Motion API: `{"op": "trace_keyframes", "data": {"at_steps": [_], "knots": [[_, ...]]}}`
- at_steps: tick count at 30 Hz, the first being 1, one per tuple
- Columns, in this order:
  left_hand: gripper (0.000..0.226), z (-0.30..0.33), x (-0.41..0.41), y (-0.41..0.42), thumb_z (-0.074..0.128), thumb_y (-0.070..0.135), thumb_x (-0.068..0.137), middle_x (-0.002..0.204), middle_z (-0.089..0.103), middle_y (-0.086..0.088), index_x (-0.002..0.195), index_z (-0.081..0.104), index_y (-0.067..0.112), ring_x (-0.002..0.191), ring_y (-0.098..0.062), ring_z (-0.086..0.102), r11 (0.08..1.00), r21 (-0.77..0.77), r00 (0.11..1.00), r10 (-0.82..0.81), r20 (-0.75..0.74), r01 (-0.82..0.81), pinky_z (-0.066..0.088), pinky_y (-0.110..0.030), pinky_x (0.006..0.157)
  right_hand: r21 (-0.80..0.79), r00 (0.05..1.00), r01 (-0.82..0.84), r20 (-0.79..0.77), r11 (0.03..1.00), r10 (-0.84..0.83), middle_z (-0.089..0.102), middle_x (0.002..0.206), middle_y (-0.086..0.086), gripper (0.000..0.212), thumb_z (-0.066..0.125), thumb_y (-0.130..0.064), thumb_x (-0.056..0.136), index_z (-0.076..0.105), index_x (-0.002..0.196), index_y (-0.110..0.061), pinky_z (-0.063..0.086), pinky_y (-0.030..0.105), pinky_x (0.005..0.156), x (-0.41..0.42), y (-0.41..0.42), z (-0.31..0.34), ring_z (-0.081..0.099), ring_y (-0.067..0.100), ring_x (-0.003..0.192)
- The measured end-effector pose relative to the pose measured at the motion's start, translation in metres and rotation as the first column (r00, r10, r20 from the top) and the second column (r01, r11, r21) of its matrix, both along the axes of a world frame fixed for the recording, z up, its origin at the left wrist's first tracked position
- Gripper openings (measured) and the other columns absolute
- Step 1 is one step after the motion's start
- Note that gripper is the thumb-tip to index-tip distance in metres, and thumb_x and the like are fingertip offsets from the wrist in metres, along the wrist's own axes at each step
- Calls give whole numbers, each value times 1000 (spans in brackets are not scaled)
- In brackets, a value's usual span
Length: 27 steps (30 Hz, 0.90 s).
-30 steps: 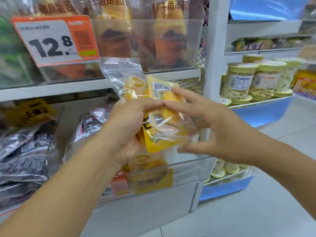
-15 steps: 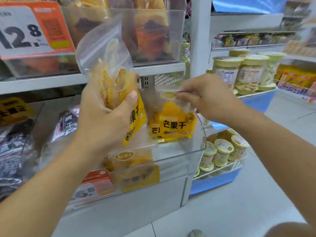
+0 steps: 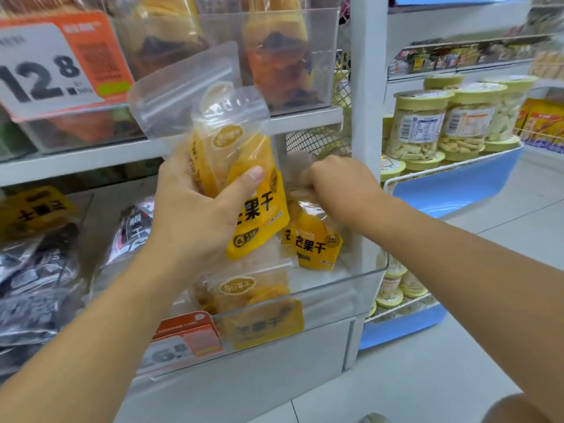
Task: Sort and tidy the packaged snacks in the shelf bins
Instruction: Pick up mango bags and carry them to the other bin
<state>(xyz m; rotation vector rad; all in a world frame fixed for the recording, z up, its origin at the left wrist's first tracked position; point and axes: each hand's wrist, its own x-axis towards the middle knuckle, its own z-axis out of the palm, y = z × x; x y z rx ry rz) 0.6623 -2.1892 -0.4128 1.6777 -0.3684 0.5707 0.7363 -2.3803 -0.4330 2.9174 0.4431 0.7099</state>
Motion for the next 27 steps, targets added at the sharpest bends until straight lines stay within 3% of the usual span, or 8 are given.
{"op": "trace_keyframes", "data": {"at_steps": [5,9,11,14,16,19,23,27], "knots": [[32,1,-6,-9,80,13,82,87,74,26,99,65,36,85,2,71,998,49,998,-40,45,38,55,-15,73,112,979,-104,188,988,81,60,75,2,17,69,-1,78,62,77,-16,42,36,56,3,-9,-3,57,30,76],[29,0,-6,-6,80,14,84,89,74,23,100,66,35,87,-1,72,998,58,993,18,119,-25,56,-18,75,56,992,-130,9,990,129,67,94,1,20,70,-11,85,66,101,-22,52,41,71,0,-11,-8,61,30,91],[18,-2,-4,-3,80,17,85,90,76,10,100,71,22,84,-7,72,996,75,992,33,120,-42,58,-24,74,344,981,-193,36,919,193,70,106,0,34,61,-2,87,67,115,-20,53,40,80,-15,-13,-1,64,24,99],[20,-2,0,-2,79,24,86,87,75,3,99,72,11,80,-13,72,994,87,995,62,75,-69,59,-32,75,953,813,-141,-43,269,580,70,113,1,50,58,7,80,62,121,-22,58,39,89,-47,-14,28,69,18,99],[23,0,1,-3,80,26,83,89,76,10,104,73,21,82,-6,73,991,129,998,25,52,-32,59,-27,75,999,692,12,-33,34,721,70,108,-4,52,73,-7,78,56,122,-27,60,35,80,-56,-15,41,71,17,97],[32,0,0,-6,84,27,76,92,77,5,105,73,17,85,-9,74,982,183,998,-49,40,41,60,-28,74,998,768,-42,5,43,640,70,87,4,45,83,-10,69,63,109,-19,53,24,60,-62,-19,43,69,15,75],[19,-2,2,-3,80,25,82,79,72,0,92,71,12,67,-7,67,986,155,992,34,119,-52,58,-28,66,918,882,-198,15,343,471,72,71,-6,18,83,-5,74,72,78,-18,58,27,65,-66,-50,52,67,10,69],[6,-1,14,5,71,22,92,78,63,11,94,65,25,74,-12,61,1000,18,994,18,108,-21,60,-49,80,728,921,-277,14,628,390,62,57,-20,15,84,-10,76,71,76,-15,40,5,60,-65,-52,47,57,-8,58]]}}
